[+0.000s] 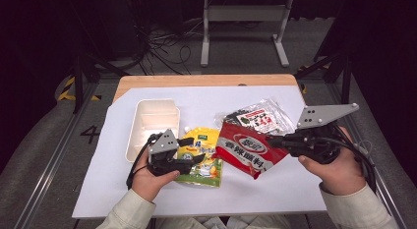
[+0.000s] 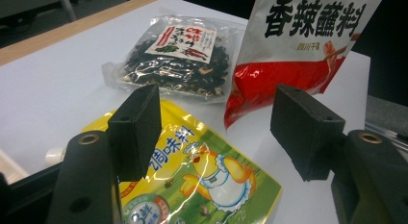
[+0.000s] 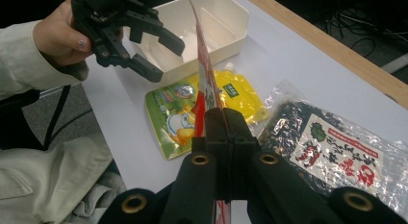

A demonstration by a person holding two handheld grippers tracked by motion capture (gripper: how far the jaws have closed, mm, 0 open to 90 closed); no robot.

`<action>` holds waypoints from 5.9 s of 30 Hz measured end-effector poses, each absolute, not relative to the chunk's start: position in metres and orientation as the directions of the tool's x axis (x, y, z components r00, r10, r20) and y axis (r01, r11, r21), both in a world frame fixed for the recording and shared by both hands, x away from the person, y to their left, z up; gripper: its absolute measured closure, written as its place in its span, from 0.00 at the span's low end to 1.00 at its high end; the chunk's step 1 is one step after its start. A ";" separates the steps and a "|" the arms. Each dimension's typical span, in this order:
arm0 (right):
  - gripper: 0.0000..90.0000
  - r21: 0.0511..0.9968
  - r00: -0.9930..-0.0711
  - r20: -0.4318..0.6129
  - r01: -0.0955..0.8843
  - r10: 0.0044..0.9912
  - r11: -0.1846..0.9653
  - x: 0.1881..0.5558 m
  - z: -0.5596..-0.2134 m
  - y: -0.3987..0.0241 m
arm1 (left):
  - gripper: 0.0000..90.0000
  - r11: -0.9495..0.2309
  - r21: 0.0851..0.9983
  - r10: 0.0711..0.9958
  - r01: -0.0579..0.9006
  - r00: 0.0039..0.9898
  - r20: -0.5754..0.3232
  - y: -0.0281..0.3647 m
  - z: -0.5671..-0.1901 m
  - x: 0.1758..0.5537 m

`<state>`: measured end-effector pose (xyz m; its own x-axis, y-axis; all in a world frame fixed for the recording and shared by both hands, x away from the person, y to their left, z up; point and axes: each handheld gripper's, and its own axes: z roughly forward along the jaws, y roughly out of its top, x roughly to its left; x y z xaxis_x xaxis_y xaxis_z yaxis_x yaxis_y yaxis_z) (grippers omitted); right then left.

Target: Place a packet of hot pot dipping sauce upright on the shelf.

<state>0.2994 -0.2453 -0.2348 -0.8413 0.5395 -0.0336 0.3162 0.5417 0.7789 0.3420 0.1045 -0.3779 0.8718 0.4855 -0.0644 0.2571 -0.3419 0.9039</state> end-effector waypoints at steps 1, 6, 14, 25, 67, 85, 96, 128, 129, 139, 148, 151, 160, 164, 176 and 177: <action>1.00 0.779 -0.843 -0.034 0.314 0.536 0.543 0.300 -0.235 -0.244 | 0.39 -0.330 0.909 0.471 0.255 0.879 -0.075 0.103 -0.379 0.343; 1.00 0.781 -0.856 -0.026 0.304 0.516 0.545 0.299 -0.235 -0.238 | 0.35 -0.316 0.917 0.420 0.245 0.902 -0.097 0.098 -0.383 0.346; 1.00 0.781 -0.870 -0.034 0.284 0.491 0.557 0.296 -0.233 -0.229 | 0.38 -0.294 0.926 0.366 0.237 0.923 -0.120 0.082 -0.387 0.349; 1.00 0.785 -0.886 -0.037 0.260 0.461 0.562 0.292 -0.233 -0.219 | 0.42 -0.297 0.932 0.313 0.209 0.943 -0.112 0.073 -0.387 0.349; 0.55 0.861 -0.820 -0.044 0.258 0.571 0.438 0.305 -0.251 -0.243 | 1.00 -0.299 0.931 0.279 0.209 0.952 -0.124 0.099 -0.372 0.346; 0.44 0.887 -0.761 0.000 0.299 0.648 0.352 0.308 -0.291 -0.282 | 1.00 -0.290 0.927 0.324 0.239 0.936 -0.139 0.118 -0.367 0.354; 0.44 0.878 -0.749 -0.002 0.316 0.662 0.360 0.313 -0.300 -0.287 | 1.00 -0.271 0.935 0.347 0.231 0.929 -0.129 0.133 -0.356 0.355; 0.43 0.868 -0.728 -0.008 0.336 0.686 0.366 0.312 -0.317 -0.310 | 1.00 -0.213 0.960 0.512 0.180 0.858 -0.047 0.212 -0.333 0.400; 0.43 0.869 -0.727 -0.009 0.334 0.687 0.365 0.312 -0.318 -0.311 | 1.00 -0.203 0.965 0.515 0.168 0.856 -0.041 0.215 -0.334 0.403; 0.42 0.878 -0.717 -0.006 0.331 0.698 0.347 0.308 -0.322 -0.318 | 1.00 -0.214 0.961 0.530 0.175 0.847 -0.037 0.226 -0.338 0.426; 0.42 0.881 -0.704 0.000 0.336 0.710 0.334 0.300 -0.326 -0.325 | 1.00 -0.207 0.961 0.542 0.185 0.839 -0.045 0.232 -0.340 0.441; 0.43 0.881 -0.703 0.001 0.337 0.712 0.332 0.298 -0.327 -0.328 | 1.00 -0.200 0.963 0.553 0.183 0.832 -0.044 0.235 -0.342 0.447; 0.45 0.882 -0.699 0.000 0.337 0.715 0.330 0.296 -0.330 -0.330 | 1.00 -0.207 0.954 0.582 0.216 0.811 -0.057 0.245 -0.346 0.462; 0.45 0.879 -0.703 -0.001 0.338 0.711 0.336 0.297 -0.332 -0.327 | 1.00 -0.227 0.946 0.596 0.232 0.801 -0.053 0.249 -0.347 0.467; 0.45 0.886 -0.705 0.017 0.340 0.709 0.316 0.298 -0.333 -0.327 | 1.00 -0.257 0.928 0.634 0.270 0.772 -0.049 0.248 -0.354 0.486; 0.45 0.888 -0.706 0.022 0.339 0.708 0.311 0.297 -0.333 -0.327 | 1.00 -0.260 0.926 0.634 0.274 0.772 -0.051 0.247 -0.356 0.489</action>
<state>0.2974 -0.3274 -0.3332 -0.7058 0.7081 0.0219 0.3393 0.3107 0.8879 0.4894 0.2470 -0.3559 0.7719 0.6337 -0.0510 0.2742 -0.2595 0.9260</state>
